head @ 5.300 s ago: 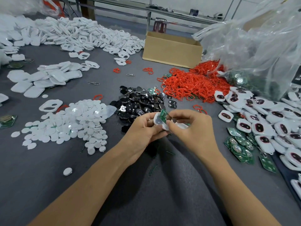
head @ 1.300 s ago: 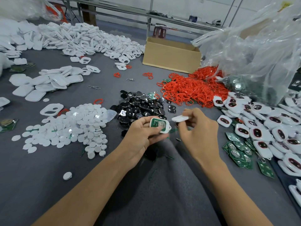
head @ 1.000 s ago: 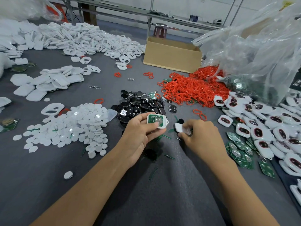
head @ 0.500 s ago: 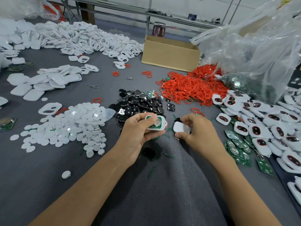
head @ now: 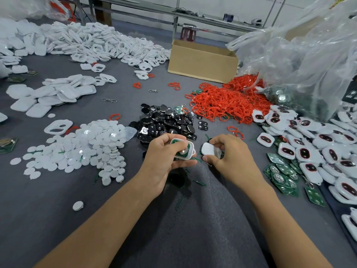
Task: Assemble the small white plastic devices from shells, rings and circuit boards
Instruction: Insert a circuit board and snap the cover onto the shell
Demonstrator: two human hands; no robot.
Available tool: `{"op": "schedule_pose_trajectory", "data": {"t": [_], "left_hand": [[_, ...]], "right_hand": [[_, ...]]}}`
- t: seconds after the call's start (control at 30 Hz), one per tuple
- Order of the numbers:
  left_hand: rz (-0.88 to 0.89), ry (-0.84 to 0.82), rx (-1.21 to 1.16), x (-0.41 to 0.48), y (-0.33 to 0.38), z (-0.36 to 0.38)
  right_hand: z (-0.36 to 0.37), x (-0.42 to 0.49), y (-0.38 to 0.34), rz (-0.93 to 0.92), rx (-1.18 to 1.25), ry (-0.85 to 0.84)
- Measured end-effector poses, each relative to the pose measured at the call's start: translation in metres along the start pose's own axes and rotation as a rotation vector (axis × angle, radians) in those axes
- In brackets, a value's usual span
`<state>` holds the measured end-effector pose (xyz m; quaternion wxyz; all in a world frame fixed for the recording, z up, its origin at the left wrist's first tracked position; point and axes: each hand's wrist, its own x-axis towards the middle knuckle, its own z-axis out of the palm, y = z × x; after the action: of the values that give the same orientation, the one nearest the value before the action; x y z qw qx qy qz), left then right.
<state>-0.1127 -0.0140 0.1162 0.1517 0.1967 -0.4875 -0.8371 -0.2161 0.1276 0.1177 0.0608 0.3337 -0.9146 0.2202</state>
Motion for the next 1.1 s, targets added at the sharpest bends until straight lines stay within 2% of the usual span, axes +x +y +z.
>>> {"op": "schedule_pose_trajectory", "data": {"t": [0.4, 0.5, 0.63, 0.77, 1.1], "left_hand": [[-0.018, 0.025, 0.026, 0.0, 0.001, 0.0], [-0.019, 0.024, -0.003, 0.0, 0.001, 0.001], [-0.048, -0.002, -0.075, 0.001, 0.003, 0.003], [-0.102, -0.041, -0.087, 0.0, 0.005, 0.004], [-0.092, -0.096, -0.006, -0.003, 0.002, 0.005]], "right_hand": [[-0.001, -0.001, -0.001, 0.001, 0.012, 0.012], [-0.005, -0.002, -0.006, -0.028, 0.068, 0.124], [-0.016, -0.005, -0.023, -0.089, 0.324, 0.282], [-0.013, -0.012, -0.039, -0.188, 0.472, 0.191], [-0.003, -0.01, -0.04, -0.194, 0.323, 0.085]]}}
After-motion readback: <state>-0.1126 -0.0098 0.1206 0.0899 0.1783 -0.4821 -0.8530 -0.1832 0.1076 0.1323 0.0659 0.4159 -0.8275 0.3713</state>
